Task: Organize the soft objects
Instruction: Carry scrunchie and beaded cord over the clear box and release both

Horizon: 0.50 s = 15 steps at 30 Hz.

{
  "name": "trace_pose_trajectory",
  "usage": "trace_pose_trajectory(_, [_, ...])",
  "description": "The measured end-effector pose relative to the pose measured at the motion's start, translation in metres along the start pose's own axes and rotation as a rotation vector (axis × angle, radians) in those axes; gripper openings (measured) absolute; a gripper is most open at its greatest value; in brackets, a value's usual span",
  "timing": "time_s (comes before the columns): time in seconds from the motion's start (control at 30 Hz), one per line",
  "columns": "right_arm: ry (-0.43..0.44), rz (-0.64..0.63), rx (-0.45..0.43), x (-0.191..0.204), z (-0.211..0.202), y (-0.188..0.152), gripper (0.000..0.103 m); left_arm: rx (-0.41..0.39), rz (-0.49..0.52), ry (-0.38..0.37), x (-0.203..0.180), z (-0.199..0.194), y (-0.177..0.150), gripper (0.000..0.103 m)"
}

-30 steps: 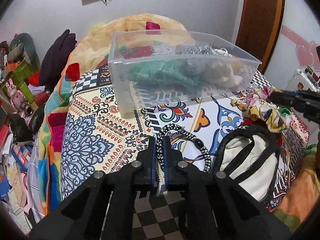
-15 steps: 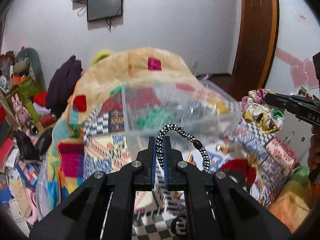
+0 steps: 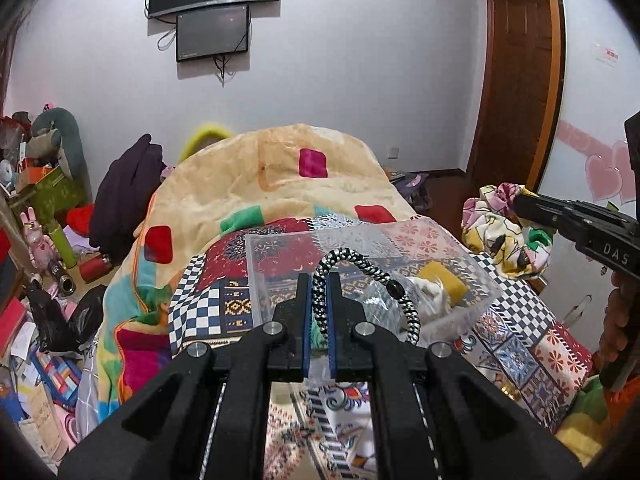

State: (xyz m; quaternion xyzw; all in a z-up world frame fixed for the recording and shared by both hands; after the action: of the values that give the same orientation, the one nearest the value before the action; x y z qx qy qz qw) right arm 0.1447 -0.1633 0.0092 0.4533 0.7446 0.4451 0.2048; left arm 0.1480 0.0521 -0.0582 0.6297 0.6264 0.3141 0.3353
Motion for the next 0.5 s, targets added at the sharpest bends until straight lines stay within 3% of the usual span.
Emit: trace_pose_trajectory(0.5, [-0.002,-0.056,0.132,-0.002,0.068,-0.025,0.010,0.152,0.040,0.003,-0.001,0.087,-0.014,0.005])
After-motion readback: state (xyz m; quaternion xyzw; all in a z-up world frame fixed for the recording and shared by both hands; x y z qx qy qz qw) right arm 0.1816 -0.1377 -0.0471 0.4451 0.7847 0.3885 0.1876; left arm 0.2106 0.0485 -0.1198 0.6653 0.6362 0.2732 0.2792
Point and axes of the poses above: each gripper's, at about its wrist camera, not at the fingertips, and z roughly the way its jaws point, x to its left, y to its top, the point moved 1 cm from there along z, roughly the way its jaws point
